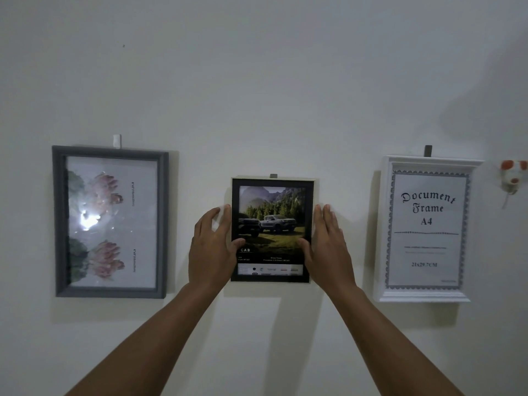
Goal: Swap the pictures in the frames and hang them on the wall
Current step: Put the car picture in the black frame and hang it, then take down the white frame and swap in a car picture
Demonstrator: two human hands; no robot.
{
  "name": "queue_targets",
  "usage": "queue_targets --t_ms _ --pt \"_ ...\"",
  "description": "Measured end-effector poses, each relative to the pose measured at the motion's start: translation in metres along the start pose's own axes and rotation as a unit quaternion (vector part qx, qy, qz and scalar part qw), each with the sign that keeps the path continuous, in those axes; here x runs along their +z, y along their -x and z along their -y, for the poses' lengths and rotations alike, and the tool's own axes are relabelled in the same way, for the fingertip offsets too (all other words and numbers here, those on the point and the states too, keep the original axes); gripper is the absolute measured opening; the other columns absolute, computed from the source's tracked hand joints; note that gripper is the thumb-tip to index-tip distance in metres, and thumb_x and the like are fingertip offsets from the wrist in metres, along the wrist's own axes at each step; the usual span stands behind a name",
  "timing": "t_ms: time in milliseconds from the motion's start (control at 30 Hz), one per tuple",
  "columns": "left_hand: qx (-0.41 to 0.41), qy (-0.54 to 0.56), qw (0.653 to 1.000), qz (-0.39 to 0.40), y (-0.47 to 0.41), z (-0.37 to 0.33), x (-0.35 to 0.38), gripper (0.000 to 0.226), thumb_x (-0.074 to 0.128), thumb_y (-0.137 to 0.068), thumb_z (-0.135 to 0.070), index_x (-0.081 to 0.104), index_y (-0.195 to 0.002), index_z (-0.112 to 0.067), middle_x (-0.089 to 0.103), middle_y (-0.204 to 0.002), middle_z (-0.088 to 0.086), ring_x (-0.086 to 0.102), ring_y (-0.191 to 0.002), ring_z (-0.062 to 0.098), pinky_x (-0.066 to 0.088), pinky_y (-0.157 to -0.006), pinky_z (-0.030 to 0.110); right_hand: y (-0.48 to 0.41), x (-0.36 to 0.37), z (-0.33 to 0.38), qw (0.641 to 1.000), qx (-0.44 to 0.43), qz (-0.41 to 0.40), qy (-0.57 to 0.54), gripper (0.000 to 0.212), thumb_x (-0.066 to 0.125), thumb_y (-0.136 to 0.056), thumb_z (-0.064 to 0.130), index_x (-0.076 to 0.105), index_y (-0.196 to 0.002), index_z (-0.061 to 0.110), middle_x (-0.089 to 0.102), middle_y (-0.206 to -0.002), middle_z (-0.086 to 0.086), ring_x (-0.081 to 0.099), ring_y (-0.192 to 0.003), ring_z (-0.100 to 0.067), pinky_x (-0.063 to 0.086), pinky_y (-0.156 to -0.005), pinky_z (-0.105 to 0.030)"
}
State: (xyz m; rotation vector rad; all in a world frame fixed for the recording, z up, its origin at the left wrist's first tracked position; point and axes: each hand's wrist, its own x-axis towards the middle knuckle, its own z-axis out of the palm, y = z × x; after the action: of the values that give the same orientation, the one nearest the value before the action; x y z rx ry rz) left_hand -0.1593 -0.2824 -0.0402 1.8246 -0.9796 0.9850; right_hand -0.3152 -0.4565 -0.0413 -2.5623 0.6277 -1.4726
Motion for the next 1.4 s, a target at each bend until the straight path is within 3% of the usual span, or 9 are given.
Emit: queue_targets --t_ms 700,800,867,933,1100,1267,1400 --pt "-0.035 0.049 0.998 0.017 0.003 -0.011 -0.010 0.066 0.055 -0.094 -0.040 0.027 -0.151 -0.022 0.032 -0.151 0.007 0.027 -0.139 0.022 0.038 -0.106 0.041 0.008 -0.022 0.004 0.999 0.019 0.036 -0.023 0.078 0.045 -0.101 0.046 -0.001 -0.158 0.017 -0.002 -0.166 -0.001 -0.004 -0.152 -0.015 0.017 -0.123 -0.045" --pt "-0.007 0.052 0.999 -0.014 0.008 -0.018 -0.019 0.059 0.054 -0.095 -0.037 0.036 -0.148 -0.016 0.043 -0.143 0.008 0.037 -0.133 0.024 0.042 -0.102 0.039 0.013 -0.035 0.008 0.998 0.035 0.037 -0.031 0.075 0.045 -0.100 0.048 0.006 -0.158 0.020 0.007 -0.166 0.000 0.005 -0.152 -0.015 0.020 -0.122 -0.041" --pt "0.032 0.069 0.997 -0.018 0.012 -0.028 -0.025 0.052 0.055 -0.096 -0.033 0.044 -0.143 -0.014 0.051 -0.134 0.007 0.046 -0.124 0.021 0.044 -0.096 0.030 0.018 -0.049 0.011 0.998 0.043 0.035 -0.026 0.070 0.046 -0.100 0.047 0.015 -0.157 0.019 0.021 -0.163 -0.001 0.019 -0.150 -0.017 0.027 -0.117 -0.038" --pt "0.060 0.098 0.993 0.004 0.014 -0.044 -0.029 0.044 0.054 -0.096 -0.032 0.052 -0.135 -0.012 0.057 -0.127 0.006 0.053 -0.115 0.018 0.045 -0.093 0.024 0.025 -0.067 0.012 0.998 0.050 0.041 -0.005 0.065 0.046 -0.100 0.047 0.025 -0.155 0.019 0.033 -0.158 -0.001 0.031 -0.144 -0.019 0.032 -0.113 -0.037" --pt "0.099 0.169 0.978 0.078 0.012 -0.100 -0.027 0.035 0.059 -0.094 -0.031 0.066 -0.121 -0.010 0.067 -0.118 0.005 0.061 -0.110 0.017 0.048 -0.098 0.033 0.040 -0.125 -0.004 0.992 0.105 0.049 0.041 0.054 0.054 -0.097 0.045 0.046 -0.142 0.016 0.056 -0.139 -0.006 0.053 -0.126 -0.022 0.045 -0.103 -0.038" --pt "0.063 0.199 0.963 0.172 0.021 -0.165 -0.007 0.039 0.062 -0.091 -0.036 0.065 -0.121 -0.011 0.069 -0.114 0.005 0.063 -0.103 0.015 0.049 -0.093 0.030 0.048 -0.183 -0.058 0.974 0.209 0.087 0.018 0.056 0.060 -0.094 0.043 0.047 -0.141 0.014 0.057 -0.137 -0.007 0.055 -0.124 -0.021 0.041 -0.095 -0.028" --pt "0.021 0.210 0.958 0.195 0.019 -0.214 0.027 0.043 0.063 -0.089 -0.035 0.062 -0.126 -0.012 0.067 -0.118 0.005 0.062 -0.106 0.015 0.046 -0.091 0.027 0.048 -0.209 -0.114 0.966 0.248 0.068 0.003 0.058 0.063 -0.094 0.037 0.044 -0.143 0.013 0.056 -0.139 -0.010 0.054 -0.125 -0.023 0.040 -0.095 -0.028"
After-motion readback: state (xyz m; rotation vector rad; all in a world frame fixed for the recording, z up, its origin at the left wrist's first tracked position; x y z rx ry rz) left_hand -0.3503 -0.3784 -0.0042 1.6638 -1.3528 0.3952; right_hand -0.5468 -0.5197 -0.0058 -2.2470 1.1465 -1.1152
